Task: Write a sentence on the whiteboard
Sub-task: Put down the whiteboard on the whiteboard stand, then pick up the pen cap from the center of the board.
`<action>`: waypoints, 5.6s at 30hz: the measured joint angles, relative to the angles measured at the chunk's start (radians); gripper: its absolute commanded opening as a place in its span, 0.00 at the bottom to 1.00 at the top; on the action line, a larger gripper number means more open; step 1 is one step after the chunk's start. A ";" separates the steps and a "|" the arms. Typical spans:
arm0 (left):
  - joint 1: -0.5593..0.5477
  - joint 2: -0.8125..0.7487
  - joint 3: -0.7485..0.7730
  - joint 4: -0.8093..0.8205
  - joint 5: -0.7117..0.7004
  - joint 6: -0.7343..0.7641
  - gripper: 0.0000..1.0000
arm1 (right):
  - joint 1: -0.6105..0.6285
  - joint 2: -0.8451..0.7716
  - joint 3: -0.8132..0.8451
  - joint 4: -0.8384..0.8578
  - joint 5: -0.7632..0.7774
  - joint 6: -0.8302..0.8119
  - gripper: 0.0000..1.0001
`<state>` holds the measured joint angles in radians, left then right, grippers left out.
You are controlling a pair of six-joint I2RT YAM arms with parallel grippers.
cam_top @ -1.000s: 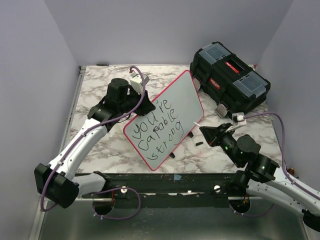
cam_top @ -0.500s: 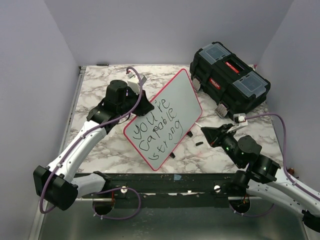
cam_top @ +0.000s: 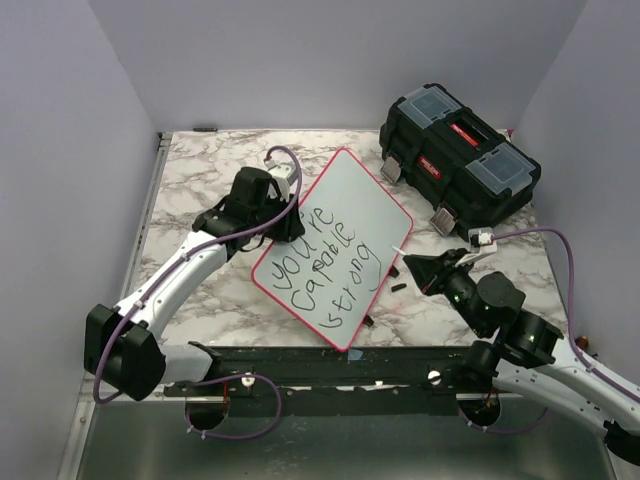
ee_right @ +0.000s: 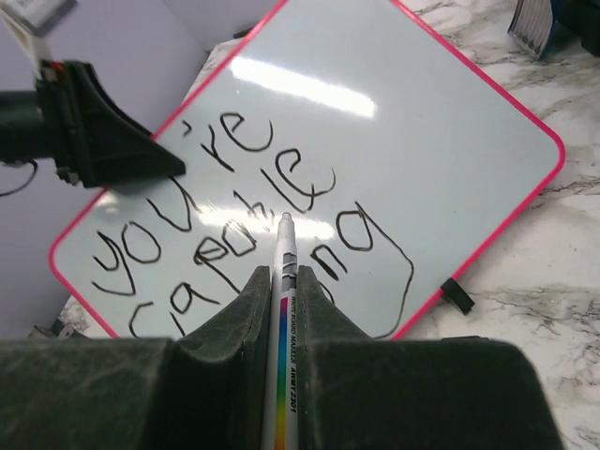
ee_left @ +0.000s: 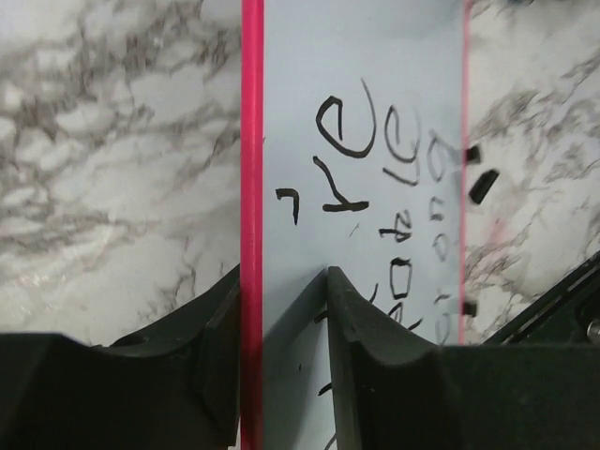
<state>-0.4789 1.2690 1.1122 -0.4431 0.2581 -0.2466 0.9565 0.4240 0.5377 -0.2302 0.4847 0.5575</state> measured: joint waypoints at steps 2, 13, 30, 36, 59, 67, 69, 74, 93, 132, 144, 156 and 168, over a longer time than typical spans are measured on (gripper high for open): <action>0.000 0.020 -0.040 -0.039 -0.012 -0.014 0.37 | 0.000 -0.002 0.000 0.000 0.000 0.000 0.01; -0.008 0.021 -0.070 -0.058 -0.011 -0.035 0.42 | 0.000 -0.003 0.000 -0.001 0.000 -0.001 0.01; -0.028 0.017 -0.043 -0.191 -0.023 0.031 0.56 | 0.000 -0.002 0.000 -0.002 0.000 -0.001 0.01; -0.029 0.015 0.022 -0.239 -0.039 0.051 0.59 | 0.000 0.001 0.000 -0.002 0.000 -0.001 0.01; -0.140 -0.203 0.192 -0.313 -0.009 0.220 0.60 | 0.000 0.208 0.317 -0.051 0.114 -0.080 0.01; -0.389 -0.062 0.235 -0.281 -0.025 0.224 0.60 | 0.000 0.350 0.494 -0.058 0.173 -0.195 0.01; -0.432 0.000 0.243 -0.267 -0.040 0.224 0.58 | 0.000 0.351 0.532 -0.057 0.204 -0.240 0.01; -0.543 0.203 0.277 -0.223 -0.076 0.228 0.56 | 0.000 0.311 0.597 -0.059 0.284 -0.329 0.01; -0.679 0.717 0.564 -0.158 -0.171 0.233 0.48 | 0.000 0.203 0.739 -0.040 0.319 -0.494 0.01; -0.671 1.006 0.758 -0.254 -0.300 0.345 0.43 | 0.000 0.203 0.694 -0.026 0.235 -0.461 0.01; -0.662 1.049 0.816 -0.290 -0.299 0.365 0.32 | 0.000 0.204 0.693 -0.026 0.229 -0.453 0.01; -0.643 1.050 0.816 -0.296 -0.254 0.369 0.22 | 0.000 0.204 0.683 -0.031 0.229 -0.452 0.01; -0.638 1.025 0.778 -0.315 -0.106 0.351 0.40 | 0.000 0.195 0.674 -0.034 0.229 -0.444 0.01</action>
<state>-1.1172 2.2944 1.8904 -0.7578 0.1520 0.1047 0.9565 0.6186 1.2121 -0.2646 0.7139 0.1131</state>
